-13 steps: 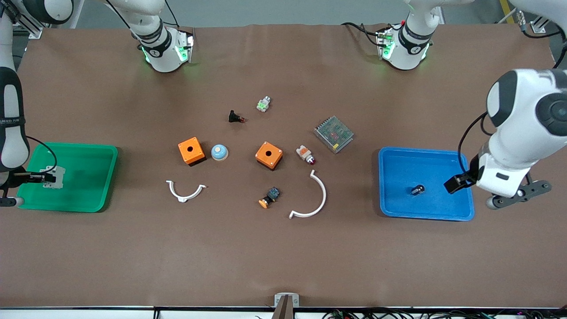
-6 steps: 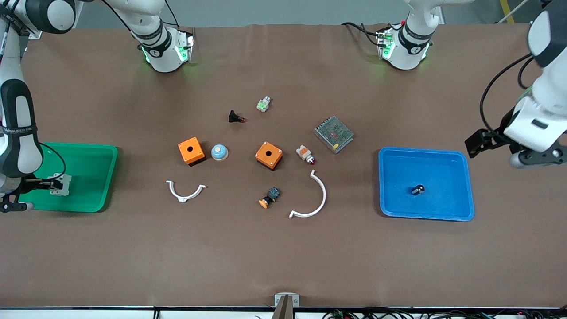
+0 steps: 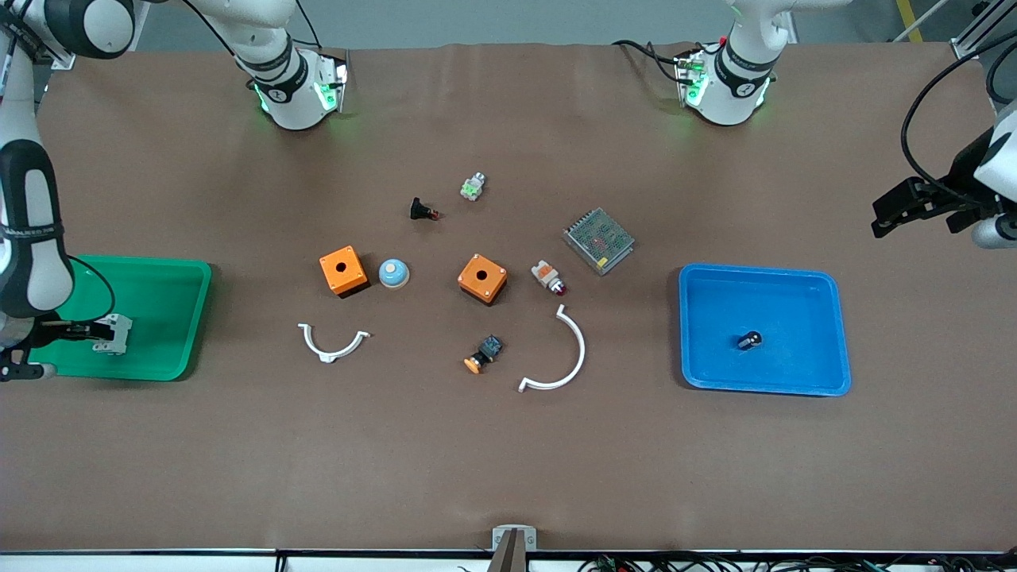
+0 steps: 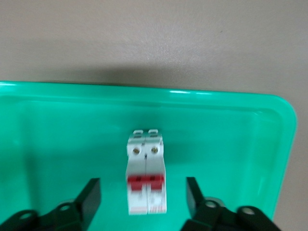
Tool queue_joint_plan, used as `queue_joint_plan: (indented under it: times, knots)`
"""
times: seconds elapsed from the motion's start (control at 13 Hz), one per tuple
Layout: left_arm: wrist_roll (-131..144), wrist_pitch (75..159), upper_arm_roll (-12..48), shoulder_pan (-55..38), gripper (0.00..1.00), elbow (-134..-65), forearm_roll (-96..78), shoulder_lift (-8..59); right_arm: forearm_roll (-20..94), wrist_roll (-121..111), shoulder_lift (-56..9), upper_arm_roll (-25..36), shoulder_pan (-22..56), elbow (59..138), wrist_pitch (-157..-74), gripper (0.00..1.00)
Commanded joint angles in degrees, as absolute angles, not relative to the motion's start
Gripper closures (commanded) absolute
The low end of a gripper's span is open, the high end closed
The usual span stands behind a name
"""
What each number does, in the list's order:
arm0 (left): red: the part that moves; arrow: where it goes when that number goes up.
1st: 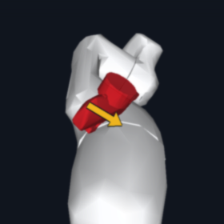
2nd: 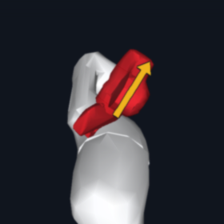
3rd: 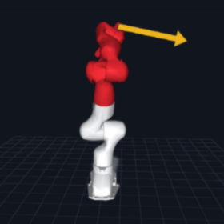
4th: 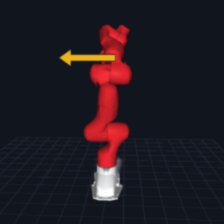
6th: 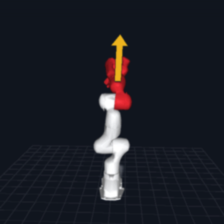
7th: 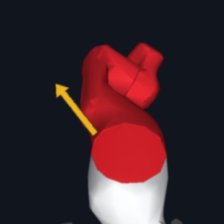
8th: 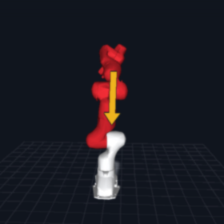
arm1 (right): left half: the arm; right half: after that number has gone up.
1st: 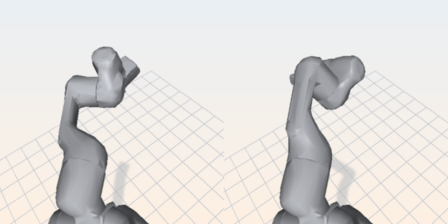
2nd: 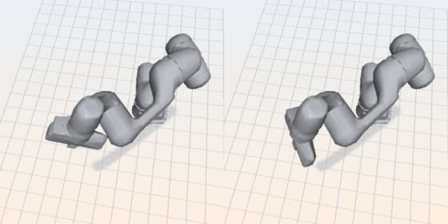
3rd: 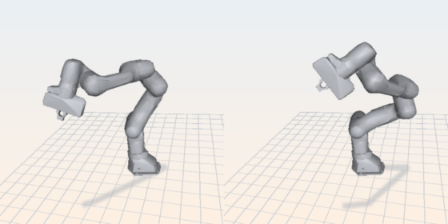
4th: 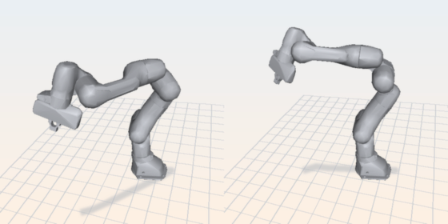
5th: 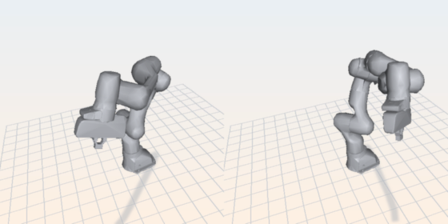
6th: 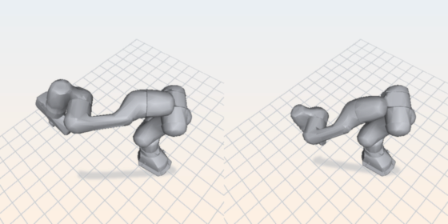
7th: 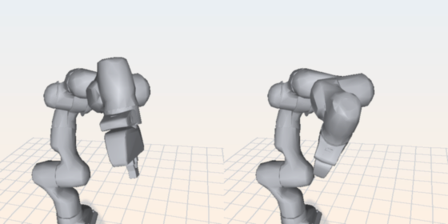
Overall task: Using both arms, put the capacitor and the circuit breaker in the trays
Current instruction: 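Open the right gripper over the green tray, releasing the breaker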
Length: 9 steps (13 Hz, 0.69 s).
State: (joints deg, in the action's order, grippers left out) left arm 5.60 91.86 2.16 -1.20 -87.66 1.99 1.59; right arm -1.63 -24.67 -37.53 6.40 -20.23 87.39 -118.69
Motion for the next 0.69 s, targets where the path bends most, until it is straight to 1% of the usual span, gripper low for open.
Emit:
queue_joint_plan:
  times: [0.0, 0.23, 0.31, 0.46, 0.62]
  knots:
    - [5.1, 91.5, 1.8, -2.1, 0.0, -88.9, 0.9, 0.1, -1.0, -24.4, -26.1, 5.4, -19.0, 89.2, -108.2, 0.0]
    - [5.8, 91.6, 2.3, -2.1, 0.0, -88.8, 0.7, -0.1, -1.1, -17.2, -17.2, 5.4, -15.2, 89.9, -97.4, 0.01]
    - [5.8, 91.8, 2.3, -2.1, 0.0, -88.6, 0.6, 0.0, -1.1, -15.7, -14.3, 5.3, -14.0, 91.4, -95.9, 0.01]
    - [6.1, 92.7, 2.3, -2.4, 0.0, -88.5, 0.2, 0.3, -1.1, -9.1, -7.4, 5.3, -9.0, 96.7, -95.6, 0.01]
    - [6.2, 92.6, 2.6, -2.3, 0.0, -88.1, 0.2, 0.6, -1.1, -4.1, -2.9, 5.3, -5.0, 100.3, -95.5, 0.01]
